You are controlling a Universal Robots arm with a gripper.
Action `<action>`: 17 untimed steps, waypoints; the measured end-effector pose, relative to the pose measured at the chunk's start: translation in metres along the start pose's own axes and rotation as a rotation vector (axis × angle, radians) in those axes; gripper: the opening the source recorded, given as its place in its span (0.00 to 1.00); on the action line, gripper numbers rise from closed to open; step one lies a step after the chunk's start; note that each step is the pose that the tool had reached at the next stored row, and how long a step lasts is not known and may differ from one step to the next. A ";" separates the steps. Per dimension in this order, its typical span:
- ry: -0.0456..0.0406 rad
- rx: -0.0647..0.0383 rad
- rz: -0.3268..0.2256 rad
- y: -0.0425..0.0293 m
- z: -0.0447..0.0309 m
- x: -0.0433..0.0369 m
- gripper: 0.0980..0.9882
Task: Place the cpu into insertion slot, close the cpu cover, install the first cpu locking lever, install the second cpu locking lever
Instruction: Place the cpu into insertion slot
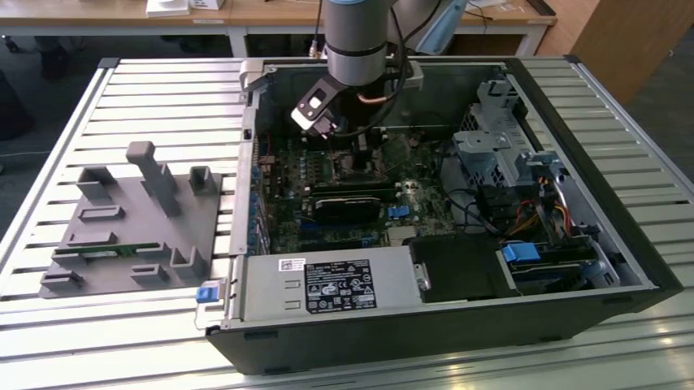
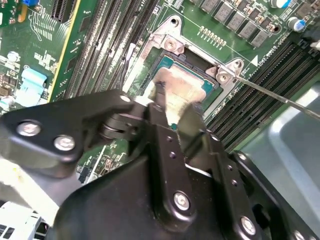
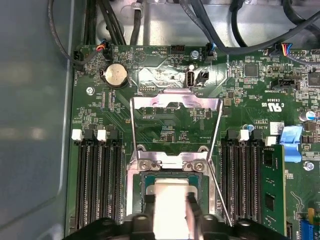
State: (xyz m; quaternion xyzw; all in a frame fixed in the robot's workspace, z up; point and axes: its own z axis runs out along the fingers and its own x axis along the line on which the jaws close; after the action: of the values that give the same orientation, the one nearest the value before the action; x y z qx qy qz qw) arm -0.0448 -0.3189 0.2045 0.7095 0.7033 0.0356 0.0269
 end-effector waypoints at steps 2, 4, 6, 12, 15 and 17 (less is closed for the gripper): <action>-0.0001 0.003 0.000 0.0005 -0.0012 0.0000 0.29; -0.0001 0.006 0.000 0.0009 -0.0027 0.0000 0.15; -0.0001 0.008 0.000 0.0012 -0.0038 0.0000 0.09; -0.0006 0.010 0.000 0.0014 -0.0052 0.0000 0.01; -0.0014 0.010 0.000 0.0014 -0.0054 0.0000 0.01; -0.0017 0.010 0.000 0.0014 -0.0057 0.0001 0.01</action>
State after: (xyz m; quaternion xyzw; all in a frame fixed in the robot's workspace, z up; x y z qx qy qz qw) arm -0.0439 -0.3190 0.2103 0.7096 0.7035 0.0313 0.0238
